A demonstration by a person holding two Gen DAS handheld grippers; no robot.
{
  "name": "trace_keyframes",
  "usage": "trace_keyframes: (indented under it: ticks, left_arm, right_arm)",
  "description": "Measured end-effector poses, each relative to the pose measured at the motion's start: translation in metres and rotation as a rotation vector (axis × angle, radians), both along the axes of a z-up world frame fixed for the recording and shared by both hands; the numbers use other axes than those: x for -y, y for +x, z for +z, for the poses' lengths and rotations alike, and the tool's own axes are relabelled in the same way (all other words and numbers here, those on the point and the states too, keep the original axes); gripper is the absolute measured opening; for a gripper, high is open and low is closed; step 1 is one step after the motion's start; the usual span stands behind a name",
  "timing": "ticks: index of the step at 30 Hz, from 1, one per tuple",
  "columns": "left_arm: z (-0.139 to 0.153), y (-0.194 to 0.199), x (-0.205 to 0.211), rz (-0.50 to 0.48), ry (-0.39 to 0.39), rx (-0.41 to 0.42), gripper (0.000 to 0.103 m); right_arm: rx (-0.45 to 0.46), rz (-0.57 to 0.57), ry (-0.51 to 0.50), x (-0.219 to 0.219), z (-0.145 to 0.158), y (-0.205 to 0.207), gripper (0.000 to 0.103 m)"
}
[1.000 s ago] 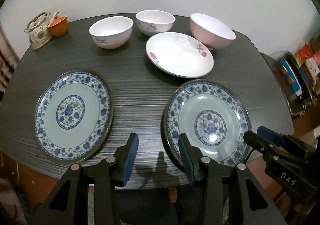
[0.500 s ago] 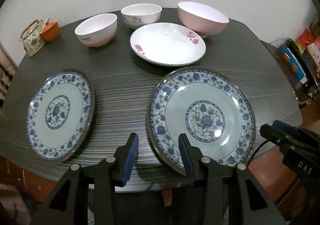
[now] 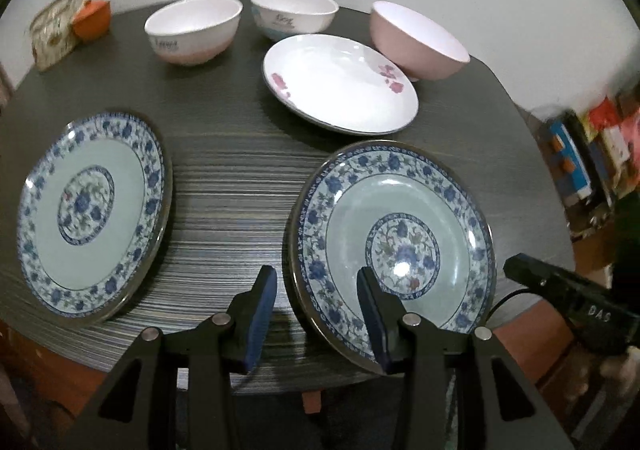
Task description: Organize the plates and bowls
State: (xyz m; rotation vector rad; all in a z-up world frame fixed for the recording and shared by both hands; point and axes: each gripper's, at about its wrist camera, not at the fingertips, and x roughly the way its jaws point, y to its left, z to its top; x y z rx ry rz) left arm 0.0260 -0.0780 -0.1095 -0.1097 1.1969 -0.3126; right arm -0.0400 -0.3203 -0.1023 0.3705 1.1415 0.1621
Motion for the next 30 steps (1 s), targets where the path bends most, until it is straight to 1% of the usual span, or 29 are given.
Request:
trace_keyframes:
  ticks: [2, 4, 6, 8, 10, 11, 13, 15, 21, 28, 30]
  left_arm:
    - [-0.003, 0.004, -0.005, 0.006, -0.027, -0.012, 0.042]
    - [-0.008, 0.007, -0.008, 0.011, -0.036, -0.031, 0.042]
    - [-0.013, 0.007, -0.011, 0.019, -0.066, -0.058, 0.042]
    - [-0.015, 0.008, -0.011, 0.012, -0.076, -0.071, 0.042]
    - [-0.017, 0.009, -0.011, 0.018, -0.082, -0.077, 0.042]
    - [-0.019, 0.011, -0.012, 0.016, -0.086, -0.084, 0.042]
    - [-0.022, 0.013, -0.013, 0.017, -0.09, -0.098, 0.042]
    - [-0.025, 0.015, -0.014, 0.022, -0.096, -0.113, 0.042]
    - [-0.029, 0.019, -0.017, 0.022, -0.111, -0.133, 0.041]
    - [-0.032, 0.023, -0.013, 0.003, -0.119, -0.145, 0.04]
    - [-0.033, 0.025, -0.013, 0.001, -0.121, -0.154, 0.031]
  right_arm:
    - [0.003, 0.039, 0.032, 0.006, -0.004, 0.006, 0.045]
    - [-0.006, 0.051, 0.048, 0.012, -0.009, 0.011, 0.036]
    - [-0.009, 0.061, 0.056, 0.017, -0.013, 0.016, 0.034]
    - [-0.017, 0.06, 0.06, 0.021, -0.017, 0.018, 0.033]
    - [-0.028, 0.067, 0.076, 0.025, -0.022, 0.022, 0.027]
    - [-0.035, 0.065, 0.078, 0.026, -0.024, 0.024, 0.027]
    - [-0.036, 0.078, 0.101, 0.027, -0.026, 0.026, 0.024]
    - [-0.044, 0.08, 0.112, 0.026, -0.029, 0.028, 0.023]
    - [-0.056, 0.092, 0.143, 0.029, -0.035, 0.037, 0.016]
    - [-0.061, 0.105, 0.168, 0.027, -0.039, 0.045, 0.015]
    - [-0.061, 0.108, 0.174, 0.026, -0.04, 0.046, 0.015]
